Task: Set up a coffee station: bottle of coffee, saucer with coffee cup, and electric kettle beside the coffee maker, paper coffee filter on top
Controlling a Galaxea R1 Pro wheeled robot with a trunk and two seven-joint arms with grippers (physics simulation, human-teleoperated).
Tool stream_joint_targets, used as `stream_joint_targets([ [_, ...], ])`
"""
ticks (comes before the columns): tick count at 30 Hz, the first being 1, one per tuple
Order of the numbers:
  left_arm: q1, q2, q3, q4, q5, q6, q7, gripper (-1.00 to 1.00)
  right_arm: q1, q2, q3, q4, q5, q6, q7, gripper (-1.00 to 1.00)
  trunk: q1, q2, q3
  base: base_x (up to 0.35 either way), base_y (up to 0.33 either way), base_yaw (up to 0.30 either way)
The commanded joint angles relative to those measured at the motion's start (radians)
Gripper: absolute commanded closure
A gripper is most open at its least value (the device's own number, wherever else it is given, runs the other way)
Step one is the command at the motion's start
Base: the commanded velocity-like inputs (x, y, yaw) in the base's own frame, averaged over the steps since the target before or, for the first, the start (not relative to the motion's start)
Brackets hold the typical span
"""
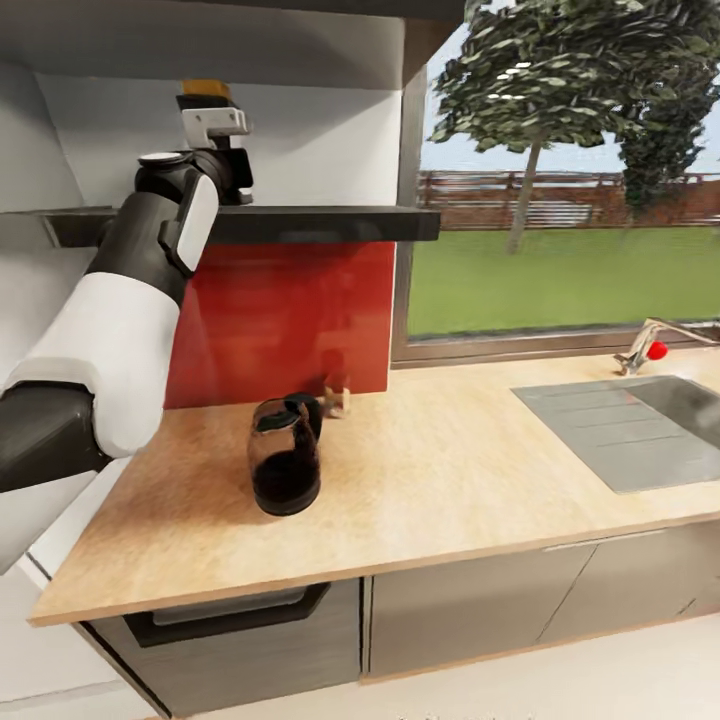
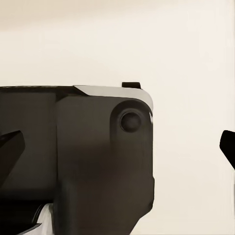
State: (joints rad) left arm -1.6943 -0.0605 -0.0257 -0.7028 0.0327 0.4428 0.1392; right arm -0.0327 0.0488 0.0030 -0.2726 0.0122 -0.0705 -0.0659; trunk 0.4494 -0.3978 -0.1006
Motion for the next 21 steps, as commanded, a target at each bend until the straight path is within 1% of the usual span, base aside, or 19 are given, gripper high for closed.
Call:
stream_joint_targets([
  [1, -0.001, 0.000, -0.003, -0.001, 0.004, 0.005, 0.007, 1.00, -0.001, 0.000, 0.000, 0.001, 0.001, -0.003, -0.003, -1.00, 0.001, -0.002, -0.002, 0.000, -0.267, -0.264],
  [7, -0.001, -0.001, -0.003, -0.001, 0.010, 0.005, 0.007, 1.00, -0.001, 0.000, 0.001, 0.001, 0.000, -0.003, -0.003, -1.00, 0.001, -0.002, -0.002, 0.000, -0.272, -0.264],
  [13, -0.001, -0.001, -0.007, -0.001, 0.012, 0.005, 0.007, 1.00, -0.001, 0.000, 0.002, 0.001, 0.001, -0.003, -0.003, -1.00, 0.001, -0.002, -0.002, 0.000, -0.273, -0.265],
  [21, -0.001, -0.001, -0.003, -0.001, 0.013, 0.005, 0.007, 1.00, -0.001, 0.000, 0.002, 0.001, 0.001, -0.003, -0.003, -1.00, 0.001, -0.002, -0.002, 0.000, -0.273, -0.264],
])
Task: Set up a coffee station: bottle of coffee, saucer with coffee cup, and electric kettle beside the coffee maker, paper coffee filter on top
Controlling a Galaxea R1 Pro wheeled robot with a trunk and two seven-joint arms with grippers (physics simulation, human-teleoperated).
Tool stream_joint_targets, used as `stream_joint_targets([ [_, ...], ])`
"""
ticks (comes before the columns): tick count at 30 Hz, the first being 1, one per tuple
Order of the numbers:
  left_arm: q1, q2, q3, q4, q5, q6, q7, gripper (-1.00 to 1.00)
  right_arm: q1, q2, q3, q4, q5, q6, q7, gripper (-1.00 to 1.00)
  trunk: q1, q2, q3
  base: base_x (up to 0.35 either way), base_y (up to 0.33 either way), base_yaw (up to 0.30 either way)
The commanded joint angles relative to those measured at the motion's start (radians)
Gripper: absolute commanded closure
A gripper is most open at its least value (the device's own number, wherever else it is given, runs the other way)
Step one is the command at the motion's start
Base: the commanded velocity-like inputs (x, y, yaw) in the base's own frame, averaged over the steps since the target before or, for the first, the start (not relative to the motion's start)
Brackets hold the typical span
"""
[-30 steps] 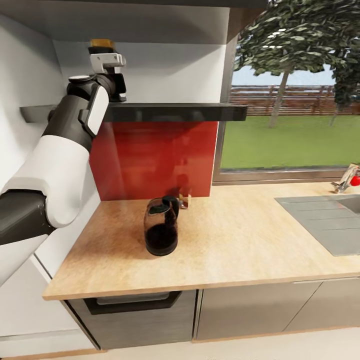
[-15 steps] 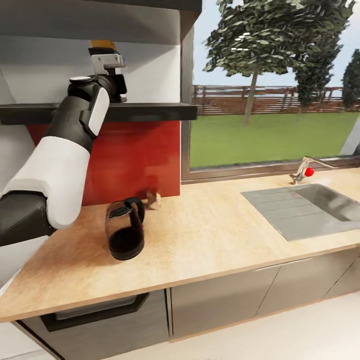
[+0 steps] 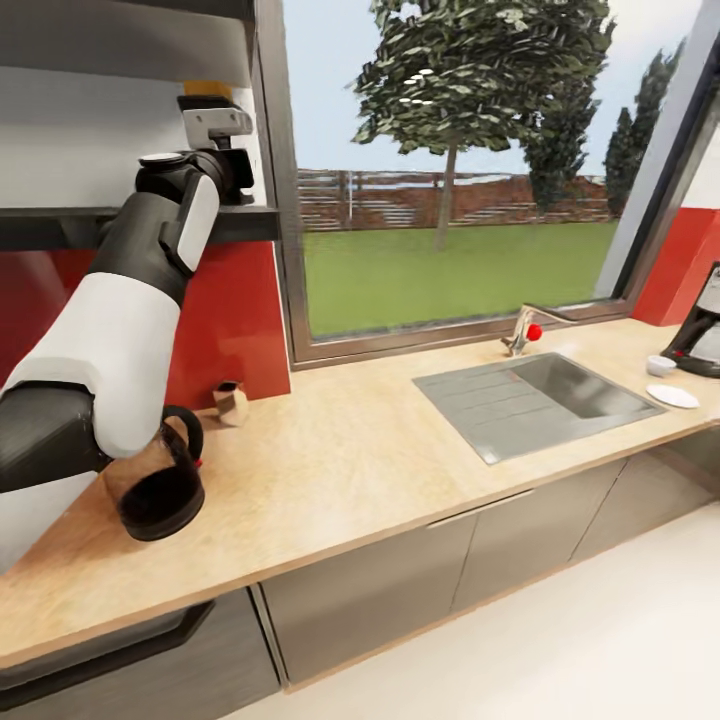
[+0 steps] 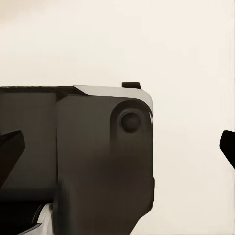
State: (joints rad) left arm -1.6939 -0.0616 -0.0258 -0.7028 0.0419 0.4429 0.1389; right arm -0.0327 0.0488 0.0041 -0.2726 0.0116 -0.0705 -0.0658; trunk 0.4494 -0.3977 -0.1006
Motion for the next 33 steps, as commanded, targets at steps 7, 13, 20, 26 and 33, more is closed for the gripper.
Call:
stream_joint_targets([
  [7, -0.001, 0.000, 0.000, -0.001, 0.003, 0.005, 0.007, 1.00, -0.001, 0.000, 0.001, 0.001, 0.002, -0.003, -0.003, -1.00, 0.001, -0.002, -0.002, 0.000, -0.273, -0.265],
  [13, -0.001, 0.000, 0.000, 0.000, 0.004, 0.005, 0.007, 1.00, -0.001, 0.000, 0.001, 0.001, 0.001, -0.003, -0.003, -1.00, 0.001, -0.002, -0.002, 0.000, -0.273, -0.264],
  [20, 0.005, -0.002, -0.004, 0.001, 0.005, 0.000, 0.007, 1.00, -0.001, 0.000, 0.001, 0.001, 0.002, -0.003, -0.003, -1.00, 0.001, -0.002, -0.002, 0.000, -0.273, -0.265],
  [26, 0.081, -0.010, -0.003, 0.001, 0.006, -0.020, 0.007, 1.00, -0.001, 0.000, 0.001, 0.001, 0.002, -0.003, -0.003, -1.00, 0.001, -0.002, -0.002, 0.000, -0.273, -0.265],
  [33, 0.211, -0.006, -0.005, -0.001, 0.005, -0.122, 0.004, 1.00, -0.001, 0.000, 0.001, 0.001, 0.002, -0.003, -0.003, -1.00, 0.001, -0.002, -0.002, 0.000, -0.270, -0.265],
])
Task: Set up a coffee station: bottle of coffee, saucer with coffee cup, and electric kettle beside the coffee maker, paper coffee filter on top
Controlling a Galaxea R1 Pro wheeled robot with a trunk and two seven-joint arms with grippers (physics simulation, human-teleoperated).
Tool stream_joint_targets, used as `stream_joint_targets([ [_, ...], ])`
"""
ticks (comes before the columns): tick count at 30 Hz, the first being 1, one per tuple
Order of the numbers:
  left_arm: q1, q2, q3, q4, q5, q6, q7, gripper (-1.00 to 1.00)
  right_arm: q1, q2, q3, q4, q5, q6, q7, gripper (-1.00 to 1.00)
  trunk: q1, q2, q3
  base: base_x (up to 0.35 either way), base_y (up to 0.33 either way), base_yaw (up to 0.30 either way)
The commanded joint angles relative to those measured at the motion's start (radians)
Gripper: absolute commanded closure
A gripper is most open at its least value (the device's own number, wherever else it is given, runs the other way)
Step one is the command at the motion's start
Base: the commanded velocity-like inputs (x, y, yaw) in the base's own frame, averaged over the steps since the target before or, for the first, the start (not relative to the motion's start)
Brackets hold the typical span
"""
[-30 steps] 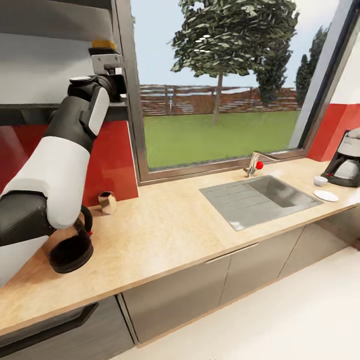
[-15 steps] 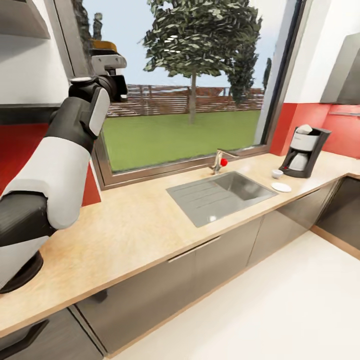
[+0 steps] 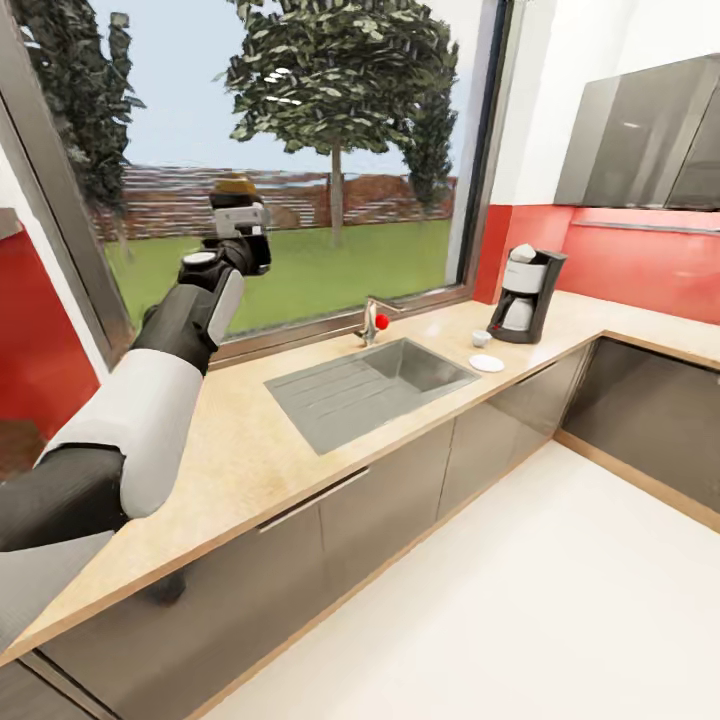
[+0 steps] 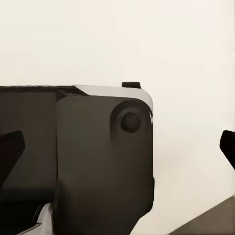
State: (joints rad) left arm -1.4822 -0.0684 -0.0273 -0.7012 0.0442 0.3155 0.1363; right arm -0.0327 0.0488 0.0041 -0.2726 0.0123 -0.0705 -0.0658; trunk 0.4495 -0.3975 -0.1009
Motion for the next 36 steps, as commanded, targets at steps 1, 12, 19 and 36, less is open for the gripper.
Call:
stream_joint_targets([
  [1, 0.034, 0.002, -0.005, -0.003, 0.002, -0.020, 0.003, 1.00, -0.001, 0.000, 0.001, 0.001, 0.001, -0.003, -0.003, -1.00, 0.001, -0.003, -0.002, 0.000, -0.210, -0.264],
  [12, 0.282, 0.099, 0.000, -0.034, -0.001, -0.132, -0.311, 1.00, -0.001, 0.000, 0.000, 0.001, 0.001, -0.006, -0.003, -1.00, 0.001, -0.003, -0.002, 0.000, -0.040, -0.075],
  [19, 0.493, 0.182, 0.005, -0.042, 0.002, -0.331, -0.489, 1.00, -0.001, 0.000, -0.003, -0.003, -0.001, -0.005, -0.003, -1.00, 0.001, -0.003, -0.002, 0.000, 0.000, 0.000],
  [36, 0.741, 0.165, 0.007, -0.065, 0.003, -0.465, -0.480, 1.00, -0.001, 0.000, -0.004, -0.003, -0.002, -0.005, -0.003, -1.00, 0.001, -0.003, 0.000, 0.099, -0.060, -0.011],
])
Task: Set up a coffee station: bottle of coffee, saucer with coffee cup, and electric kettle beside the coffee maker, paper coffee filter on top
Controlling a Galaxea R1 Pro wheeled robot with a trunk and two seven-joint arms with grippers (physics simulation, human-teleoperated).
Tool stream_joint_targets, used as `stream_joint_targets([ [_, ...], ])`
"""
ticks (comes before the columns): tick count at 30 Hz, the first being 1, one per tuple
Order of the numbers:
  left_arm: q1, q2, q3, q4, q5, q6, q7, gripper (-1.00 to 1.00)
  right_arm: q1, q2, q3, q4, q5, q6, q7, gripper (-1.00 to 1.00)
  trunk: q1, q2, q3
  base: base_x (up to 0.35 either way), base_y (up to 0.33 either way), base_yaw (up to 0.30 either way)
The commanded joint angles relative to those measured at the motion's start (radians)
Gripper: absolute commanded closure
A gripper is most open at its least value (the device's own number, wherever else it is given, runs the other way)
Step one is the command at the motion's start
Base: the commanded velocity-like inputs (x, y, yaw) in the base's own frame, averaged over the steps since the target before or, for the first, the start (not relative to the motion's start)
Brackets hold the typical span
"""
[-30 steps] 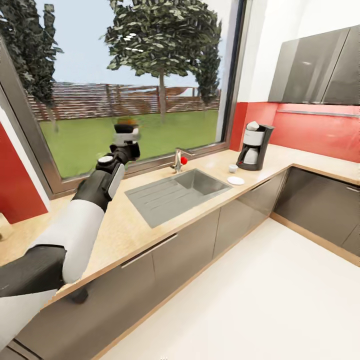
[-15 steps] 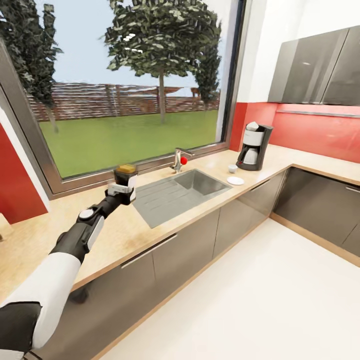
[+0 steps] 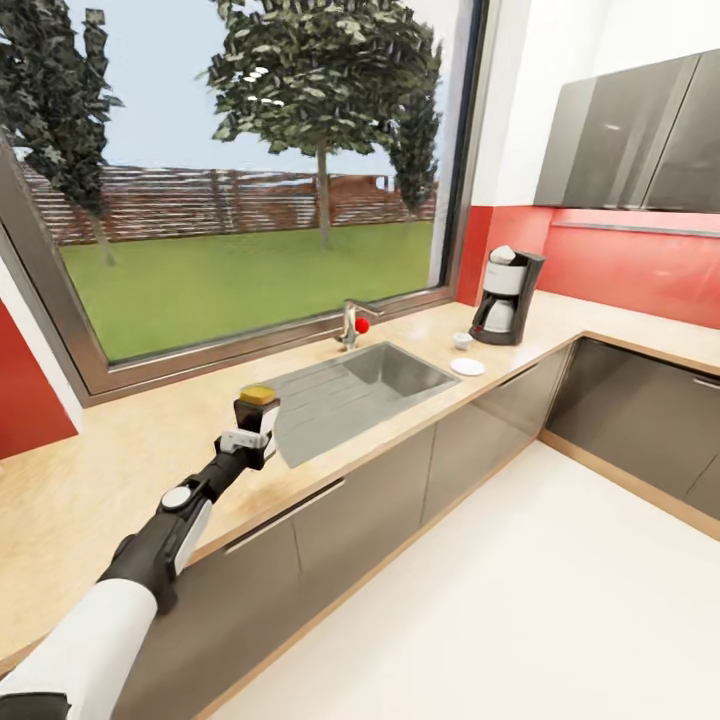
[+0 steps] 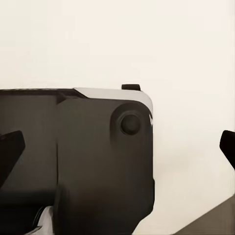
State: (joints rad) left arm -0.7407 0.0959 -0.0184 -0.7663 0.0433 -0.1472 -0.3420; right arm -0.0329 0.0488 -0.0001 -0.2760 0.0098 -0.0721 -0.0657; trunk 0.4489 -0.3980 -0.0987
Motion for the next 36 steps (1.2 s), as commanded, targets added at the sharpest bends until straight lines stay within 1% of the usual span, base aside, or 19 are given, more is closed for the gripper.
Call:
stream_joint_targets([
  [1, 0.001, 0.001, -0.002, -0.008, 0.004, -0.003, -0.002, 1.00, -0.001, 0.000, 0.000, 0.001, 0.001, -0.003, -0.003, -1.00, 0.001, -0.002, -0.002, 0.272, -0.165, 0.000],
  [10, 0.008, -0.001, -0.004, -0.021, 0.006, -0.003, -0.008, 1.00, -0.001, 0.000, 0.001, 0.001, 0.001, -0.003, -0.003, -1.00, 0.001, -0.002, -0.002, 0.279, -0.158, -0.014],
  [13, 0.027, -0.001, -0.005, -0.040, 0.006, -0.003, -0.011, 1.00, -0.001, 0.000, 0.002, 0.001, 0.001, -0.003, -0.003, -1.00, 0.001, -0.002, -0.002, 0.304, -0.105, -0.219],
  [21, 0.029, -0.002, -0.007, -0.042, 0.006, -0.003, -0.011, 1.00, -0.001, 0.000, 0.002, 0.001, 0.001, -0.003, -0.003, -1.00, 0.001, -0.002, -0.002, 0.311, -0.089, -0.262],
  [33, 0.029, -0.003, -0.008, -0.042, 0.006, -0.002, -0.012, 1.00, -0.001, 0.000, 0.002, 0.001, 0.001, -0.003, -0.003, -1.00, 0.001, -0.002, -0.002, 0.246, -0.169, -0.263],
  [36, 0.029, -0.005, -0.008, -0.042, 0.006, -0.002, -0.012, 1.00, -0.001, 0.000, 0.002, 0.001, 0.001, -0.003, -0.003, -1.00, 0.001, -0.002, -0.002, 0.241, -0.173, -0.056],
])
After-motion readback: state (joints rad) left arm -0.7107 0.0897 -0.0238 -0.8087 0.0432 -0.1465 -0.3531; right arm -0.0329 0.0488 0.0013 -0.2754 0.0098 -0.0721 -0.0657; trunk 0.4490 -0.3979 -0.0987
